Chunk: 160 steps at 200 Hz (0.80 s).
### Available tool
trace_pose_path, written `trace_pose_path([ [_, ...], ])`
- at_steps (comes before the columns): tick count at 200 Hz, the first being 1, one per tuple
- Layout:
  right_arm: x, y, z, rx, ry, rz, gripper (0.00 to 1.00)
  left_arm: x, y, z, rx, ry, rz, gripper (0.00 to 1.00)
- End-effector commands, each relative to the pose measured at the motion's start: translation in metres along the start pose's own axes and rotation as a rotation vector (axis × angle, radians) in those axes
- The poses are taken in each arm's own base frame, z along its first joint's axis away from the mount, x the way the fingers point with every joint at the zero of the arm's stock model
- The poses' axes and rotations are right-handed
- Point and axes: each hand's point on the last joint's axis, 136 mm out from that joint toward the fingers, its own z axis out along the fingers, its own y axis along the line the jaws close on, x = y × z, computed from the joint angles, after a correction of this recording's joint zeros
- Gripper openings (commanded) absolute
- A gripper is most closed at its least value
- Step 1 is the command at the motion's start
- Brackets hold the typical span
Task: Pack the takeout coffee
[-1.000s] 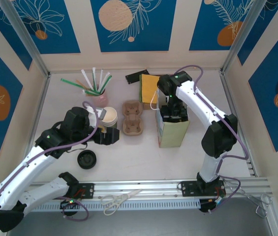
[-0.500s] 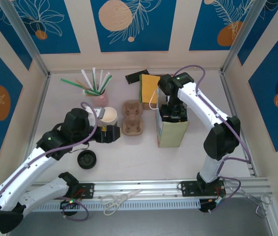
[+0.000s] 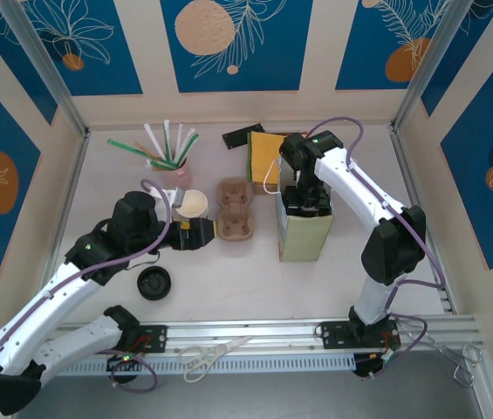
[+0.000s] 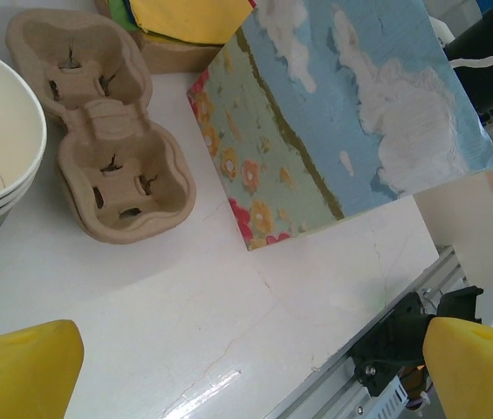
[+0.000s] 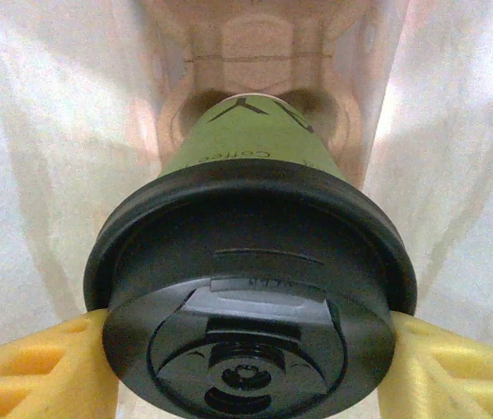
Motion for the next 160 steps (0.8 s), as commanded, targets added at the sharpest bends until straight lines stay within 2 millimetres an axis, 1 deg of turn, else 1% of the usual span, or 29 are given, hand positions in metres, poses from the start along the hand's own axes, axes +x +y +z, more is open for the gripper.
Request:
trace_pose_path([
  [1,0.0058,-0.0003,-0.0081,-0.032,-0.011,0.019,0.66,-0.0018,-0.0053,-0.0008,0.028,-0.015,0.000,1.00],
  [72,0.0064,-0.0002,-0.0068,-0.034,-0.008,0.018,0.66,-0.0028,-0.0107,0.0007,0.057,-0.014,0.001,1.00],
  [160,0.0063,0.0002,-0.0072,-0.035,-0.008,0.016,0.66,-0.0020,-0.0097,0.0042,0.055,-0.005,-0.002,1.00],
])
